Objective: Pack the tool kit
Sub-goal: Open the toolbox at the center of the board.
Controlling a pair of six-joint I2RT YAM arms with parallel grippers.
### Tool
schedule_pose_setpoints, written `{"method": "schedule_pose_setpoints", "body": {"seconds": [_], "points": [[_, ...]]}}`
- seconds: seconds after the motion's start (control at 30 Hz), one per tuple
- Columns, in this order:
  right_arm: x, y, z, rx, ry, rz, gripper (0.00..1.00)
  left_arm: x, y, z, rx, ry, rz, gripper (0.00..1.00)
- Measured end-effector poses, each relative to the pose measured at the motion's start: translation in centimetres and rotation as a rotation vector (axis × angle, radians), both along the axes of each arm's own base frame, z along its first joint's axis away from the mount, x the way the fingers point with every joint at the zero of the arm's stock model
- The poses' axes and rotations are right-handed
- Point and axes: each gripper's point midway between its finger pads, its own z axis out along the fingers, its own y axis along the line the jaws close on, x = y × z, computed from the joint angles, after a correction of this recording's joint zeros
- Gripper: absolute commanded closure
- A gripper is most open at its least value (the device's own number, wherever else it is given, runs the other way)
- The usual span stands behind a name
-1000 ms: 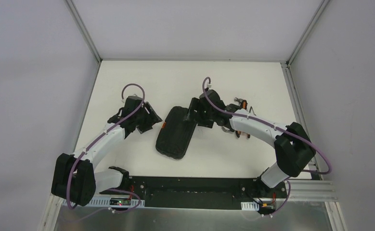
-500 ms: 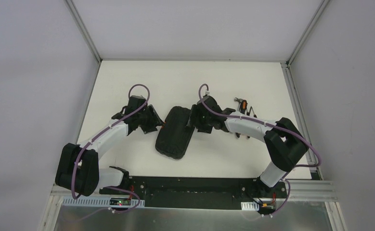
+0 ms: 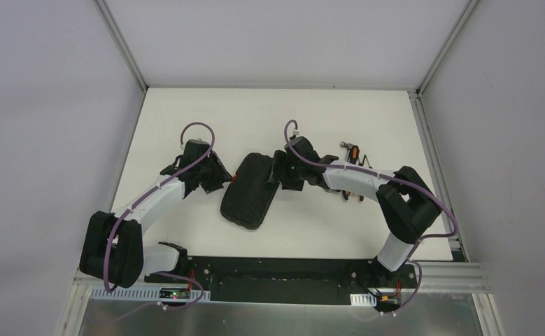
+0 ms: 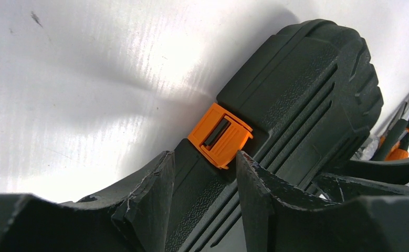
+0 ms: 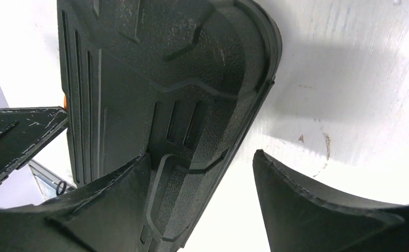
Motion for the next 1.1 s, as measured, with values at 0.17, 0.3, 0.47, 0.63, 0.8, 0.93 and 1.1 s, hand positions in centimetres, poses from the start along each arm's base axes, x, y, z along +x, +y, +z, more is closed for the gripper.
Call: {"method": "schedule_pose_setpoints", "body": {"seconds": [0.17, 0.3, 0.47, 0.63, 0.8, 0.93, 1.1], "points": [[0.5, 0.0, 0.2, -0.038, -0.023, 0.033, 0.28, -0.1, 0.4, -0.2, 0.027, 0.000, -0.009, 0.53], [0.7, -0.1, 0.3, -0.075, -0.039, 0.054, 0.28, 0.0, 0.8, -0.4, 0.055, -0.003, -0.007, 0.57], [1.2, -0.2, 0.2, -0.106, -0.060, 0.061, 0.28, 0.4, 1.8, -0.8, 0.100, 0.004, 0.050, 0.59], [1.4, -0.2, 0.2, -0.113, -0.069, 0.062, 0.28, 0.8, 3.5, -1.2, 0.102, 0.021, 0.158, 0.60], [1.5, -0.2, 0.3, -0.115, -0.073, 0.066, 0.28, -1.7, 7.6, -4.7, 0.114, 0.156, 0.323, 0.50], [1.5, -0.1, 0.3, -0.113, -0.078, 0.073, 0.26, -1.5, 6.5, -3.8, 0.030, 0.143, 0.303, 0.35], [1.6, 0.0, 0.6, -0.110, -0.084, 0.090, 0.25, -1.4, 4.0, -0.6, -0.097, 0.062, 0.202, 0.05]]}}
